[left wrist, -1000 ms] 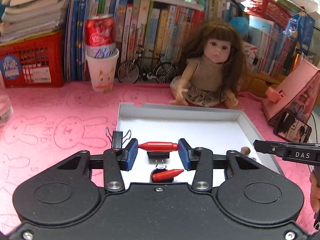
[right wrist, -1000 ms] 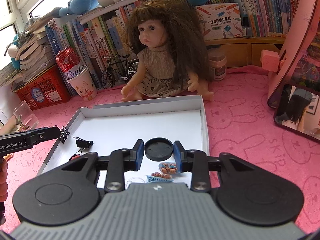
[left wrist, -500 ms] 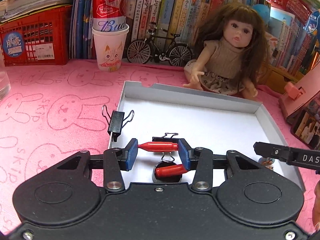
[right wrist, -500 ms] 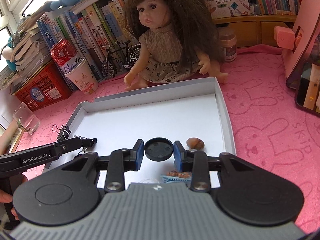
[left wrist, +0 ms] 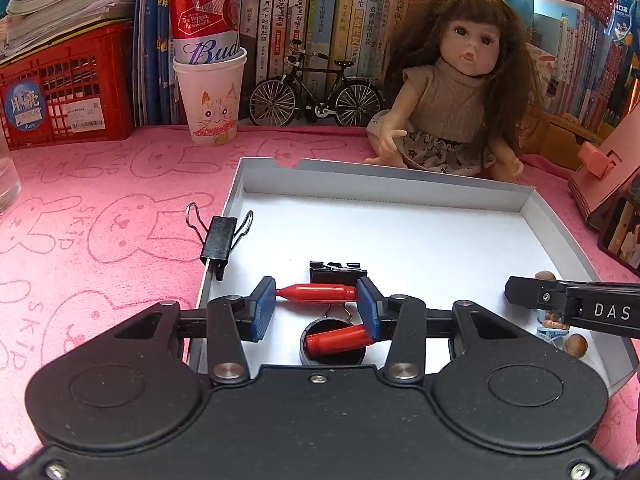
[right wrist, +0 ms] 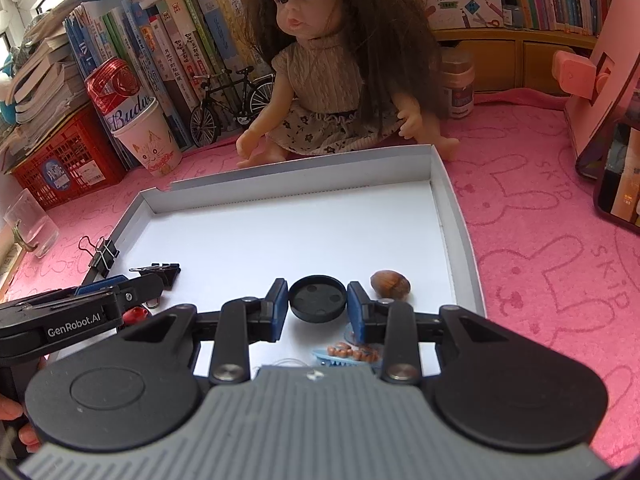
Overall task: Organize rigid objects
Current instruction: 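Open the left tool to release the marker while the right tool releases the lid, then lift both open tools out of the tray and back from it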
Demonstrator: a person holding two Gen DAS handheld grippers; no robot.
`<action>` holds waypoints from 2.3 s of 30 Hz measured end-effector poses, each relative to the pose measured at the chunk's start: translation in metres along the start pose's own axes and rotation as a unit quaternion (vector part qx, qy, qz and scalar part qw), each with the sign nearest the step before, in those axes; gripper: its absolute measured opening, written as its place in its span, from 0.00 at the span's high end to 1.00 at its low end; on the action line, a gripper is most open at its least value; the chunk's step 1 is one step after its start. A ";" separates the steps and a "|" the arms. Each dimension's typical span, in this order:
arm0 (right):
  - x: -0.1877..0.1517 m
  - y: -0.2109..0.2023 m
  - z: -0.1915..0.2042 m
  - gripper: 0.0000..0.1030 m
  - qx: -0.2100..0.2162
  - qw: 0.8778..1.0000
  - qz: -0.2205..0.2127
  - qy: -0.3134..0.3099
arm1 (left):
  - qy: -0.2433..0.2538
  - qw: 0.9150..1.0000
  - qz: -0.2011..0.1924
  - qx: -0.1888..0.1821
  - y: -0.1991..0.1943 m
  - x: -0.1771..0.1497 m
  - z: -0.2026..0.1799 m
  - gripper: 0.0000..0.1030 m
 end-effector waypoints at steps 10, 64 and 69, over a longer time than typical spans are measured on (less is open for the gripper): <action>-0.001 0.001 0.001 0.61 -0.012 1.000 -0.007 -0.015 | 0.000 1.000 0.000 0.000 -0.001 0.000 -0.001 0.59; -0.024 -0.093 0.025 0.09 -0.050 0.990 -0.116 -0.067 | 0.037 0.995 -0.097 0.002 -0.116 -0.024 -0.021 0.26; -0.035 -0.102 0.021 0.07 -0.053 0.989 -0.124 -0.066 | 0.044 0.994 -0.099 0.001 -0.124 -0.036 -0.021 0.25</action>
Point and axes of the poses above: each gripper's, at about its wrist camera, not at the fingertips, and y roughly the way its jaws point, z to its left, x to its top, the point moved 9 cm from there along y, roughly the way its jaws point, and after that the axes turned 4 degrees about z, right-handed, at the moved point
